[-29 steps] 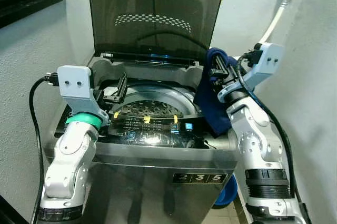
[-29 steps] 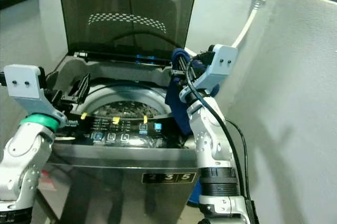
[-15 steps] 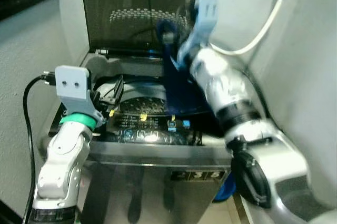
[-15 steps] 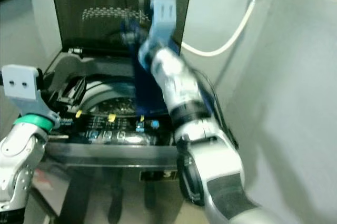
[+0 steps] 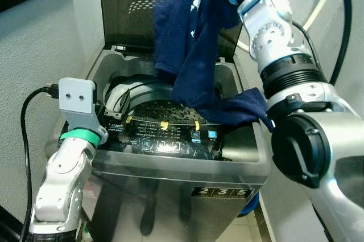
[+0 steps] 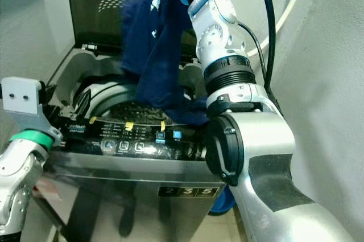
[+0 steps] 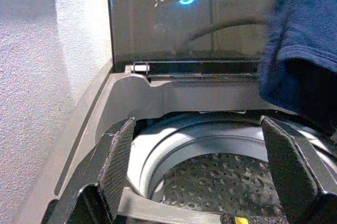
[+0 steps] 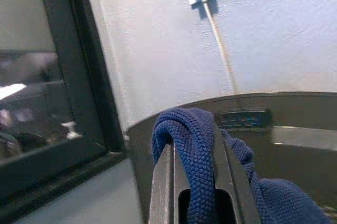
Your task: Clothes washing
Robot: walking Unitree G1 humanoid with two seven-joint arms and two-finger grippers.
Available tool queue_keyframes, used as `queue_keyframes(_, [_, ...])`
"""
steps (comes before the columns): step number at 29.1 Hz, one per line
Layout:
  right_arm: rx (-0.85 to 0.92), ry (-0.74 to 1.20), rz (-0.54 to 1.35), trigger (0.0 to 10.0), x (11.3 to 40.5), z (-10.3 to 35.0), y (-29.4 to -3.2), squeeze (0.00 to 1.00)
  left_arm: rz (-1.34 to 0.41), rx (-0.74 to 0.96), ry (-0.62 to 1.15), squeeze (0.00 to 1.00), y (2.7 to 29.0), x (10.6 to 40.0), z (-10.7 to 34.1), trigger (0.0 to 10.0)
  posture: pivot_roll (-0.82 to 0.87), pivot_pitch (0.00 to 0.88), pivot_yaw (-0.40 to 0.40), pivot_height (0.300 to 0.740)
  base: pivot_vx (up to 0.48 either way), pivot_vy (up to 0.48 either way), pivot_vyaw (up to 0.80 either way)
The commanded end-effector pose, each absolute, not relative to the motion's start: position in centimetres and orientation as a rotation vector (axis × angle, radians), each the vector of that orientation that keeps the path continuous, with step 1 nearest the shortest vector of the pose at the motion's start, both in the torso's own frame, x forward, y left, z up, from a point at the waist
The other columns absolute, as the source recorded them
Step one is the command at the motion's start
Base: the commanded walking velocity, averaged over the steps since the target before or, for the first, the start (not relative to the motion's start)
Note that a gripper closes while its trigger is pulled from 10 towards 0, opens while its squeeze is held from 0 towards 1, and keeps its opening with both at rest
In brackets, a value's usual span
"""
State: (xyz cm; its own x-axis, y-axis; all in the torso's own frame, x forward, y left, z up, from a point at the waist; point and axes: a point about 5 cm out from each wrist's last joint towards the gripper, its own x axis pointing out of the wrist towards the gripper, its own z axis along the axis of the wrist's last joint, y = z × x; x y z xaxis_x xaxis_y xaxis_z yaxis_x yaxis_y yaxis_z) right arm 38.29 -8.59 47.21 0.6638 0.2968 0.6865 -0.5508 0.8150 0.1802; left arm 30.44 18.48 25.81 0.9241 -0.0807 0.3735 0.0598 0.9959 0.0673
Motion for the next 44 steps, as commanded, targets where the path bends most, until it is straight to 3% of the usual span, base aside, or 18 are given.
queue_keyframes(1, [0.379,-0.7,0.465,10.0,38.4,47.0,-9.2,0.0,-0.096,0.06,-0.358,0.0,18.2,30.5,25.4,10.0,0.02,0.069,-0.007,0.74,0.0,0.0,0.0])
queue_keyframes(3, [0.303,-0.651,0.44,10.0,39.1,45.7,-8.9,0.0,-0.121,0.067,-0.354,0.0,17.8,30.7,25.4,10.0,0.02,0.069,-0.001,0.74,0.0,0.0,0.0])
queue_keyframes(4, [0.172,-0.556,0.426,10.0,40.1,43.1,-8.3,0.0,-0.151,0.075,-0.349,0.0,17.4,30.8,25.4,10.0,0.02,0.065,0.003,0.74,0.0,0.0,0.0])
queue_keyframes(6, [0.172,-0.556,0.426,10.0,40.1,43.1,-8.3,0.0,-0.151,0.075,-0.349,0.0,17.4,30.8,25.4,10.0,0.02,0.065,0.003,0.74,0.0,0.0,0.0])
queue_keyframes(8, [-0.141,-0.268,0.482,10.0,41.7,36.5,-6.7,0.0,-0.207,0.086,-0.33,0.0,16.7,30.8,25.2,10.0,0.02,0.058,0.005,0.74,0.0,0.0,0.0])
queue_keyframes(10, [-0.277,-0.078,0.516,10.0,42.2,32.6,-6.6,0.0,-0.236,0.088,-0.319,0.0,16.4,30.7,25.2,10.0,0.02,0.053,0.003,0.74,0.0,0.0,0.0])
queue_keyframes(20, [-0.183,-0.046,0.414,10.0,42.5,32.9,-8.0,0.0,-0.268,0.087,-0.311,0.0,16.5,30.5,25.8,10.0,0.03,0.039,-0.003,0.74,0.0,0.0,0.0])
queue_keyframes(21, [-0.165,-0.038,0.403,10.0,42.6,33.1,-8.2,1.0,-0.274,0.089,-0.314,0.0,16.5,30.5,26.0,10.0,0.03,0.036,-0.003,0.74,0.0,0.0,0.0])
queue_keyframes(29, [-0.157,-0.021,0.405,10.0,42.6,33.2,-8.5,1.0,-0.28,0.091,-0.317,0.0,16.5,30.5,26.1,10.0,0.03,0.036,-0.001,0.74,0.0,0.0,0.0])
queue_keyframes(30, [-0.123,-0.008,0.417,10.0,42.5,33.3,-8.5,0.25,-0.282,0.092,-0.316,0.0,16.5,30.5,26.1,10.0,0.03,0.038,0.0,0.74,0.0,0.0,0.0])
queue_keyframes(31, [-0.093,0.012,0.449,10.0,42.5,33.5,-8.5,0.0,-0.285,0.096,-0.315,0.0,16.4,30.6,26.1,10.0,0.03,0.038,0.001,0.74,0.0,0.0,0.0])
queue_keyframes(44, [-0.06,0.076,0.68,10.0,41.7,34.2,-7.7,0.0,-0.302,0.103,-0.301,0.0,16.4,30.9,25.9,10.0,0.04,0.041,0.015,0.74,0.0,0.0,0.0])
